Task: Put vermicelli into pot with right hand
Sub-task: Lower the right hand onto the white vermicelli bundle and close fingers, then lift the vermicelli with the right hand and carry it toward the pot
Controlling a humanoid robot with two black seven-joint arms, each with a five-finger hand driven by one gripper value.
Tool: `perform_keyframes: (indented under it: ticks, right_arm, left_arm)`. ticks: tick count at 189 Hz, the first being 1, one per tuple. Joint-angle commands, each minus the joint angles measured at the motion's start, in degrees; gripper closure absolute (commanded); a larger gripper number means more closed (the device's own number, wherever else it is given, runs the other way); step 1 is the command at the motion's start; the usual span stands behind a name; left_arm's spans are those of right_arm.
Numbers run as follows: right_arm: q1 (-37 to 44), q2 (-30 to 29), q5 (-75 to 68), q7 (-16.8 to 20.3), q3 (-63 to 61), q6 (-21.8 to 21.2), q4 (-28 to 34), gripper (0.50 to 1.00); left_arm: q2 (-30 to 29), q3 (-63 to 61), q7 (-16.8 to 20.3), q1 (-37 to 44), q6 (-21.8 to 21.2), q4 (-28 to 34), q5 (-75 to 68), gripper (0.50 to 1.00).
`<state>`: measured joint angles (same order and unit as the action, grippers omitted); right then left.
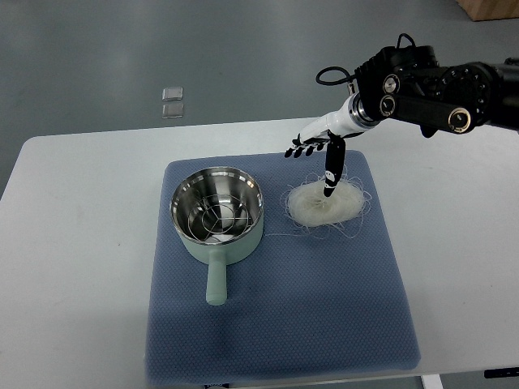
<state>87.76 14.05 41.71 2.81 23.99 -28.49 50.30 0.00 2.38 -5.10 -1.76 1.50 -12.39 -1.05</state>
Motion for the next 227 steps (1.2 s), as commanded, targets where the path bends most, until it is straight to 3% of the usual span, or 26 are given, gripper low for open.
perform_keyframes:
  ticks: [1, 86, 116, 123, 131, 137, 146, 160, 227]
  right_arm:
    - [-1.9, 0.1, 0.4, -0.1, 0.0, 1.3, -0.1, 0.515]
    - [-5.8, 0.6, 1.4, -0.6, -0.3, 3.3, -0.1, 0.519]
    - [-7.4, 0.5, 2.8, -1.0, -0.3, 4.3, -0.1, 0.554]
    - [-8.0, 0.5, 3.6, -1.1, -0.3, 4.5, -0.1, 0.576]
    - [-8.7, 0.6, 5.0, -1.5, -0.3, 5.0, -0.2, 0.648]
    - [-9.1, 0.7, 5.9, -1.7, -0.3, 5.6, -0.2, 0.722]
    - [-9.4, 0.7, 6.9, -1.7, -0.3, 6.4, -0.2, 0.881]
    - [-9.8, 0.8, 7.2, -1.8, -0.3, 7.3, -0.2, 0.995]
    - [-5.1, 2.7, 6.5, -1.8, -2.2, 7.4, 1.1, 1.000]
  left_arm:
    - [0.0, 0.1, 0.0, 0.0, 0.0, 0.0, 0.0, 0.500]
    - [0.0, 0.1, 0.0, 0.0, 0.0, 0.1, 0.1, 0.500]
    - [0.0, 0.1, 0.0, 0.0, 0.0, 0.1, 0.1, 0.500]
    - [0.0, 0.1, 0.0, 0.0, 0.0, 0.1, 0.1, 0.500]
    - [0.0, 0.1, 0.0, 0.0, 0.0, 0.1, 0.1, 0.500]
    - [0.0, 0.1, 0.0, 0.0, 0.0, 0.1, 0.1, 0.500]
    - [0.0, 0.1, 0.0, 0.0, 0.0, 0.1, 0.1, 0.500]
    - [0.0, 0.1, 0.0, 0.0, 0.0, 0.2, 0.1, 0.500]
    - [0.0, 0.2, 0.0, 0.0, -0.1, 0.4, 0.1, 0.500]
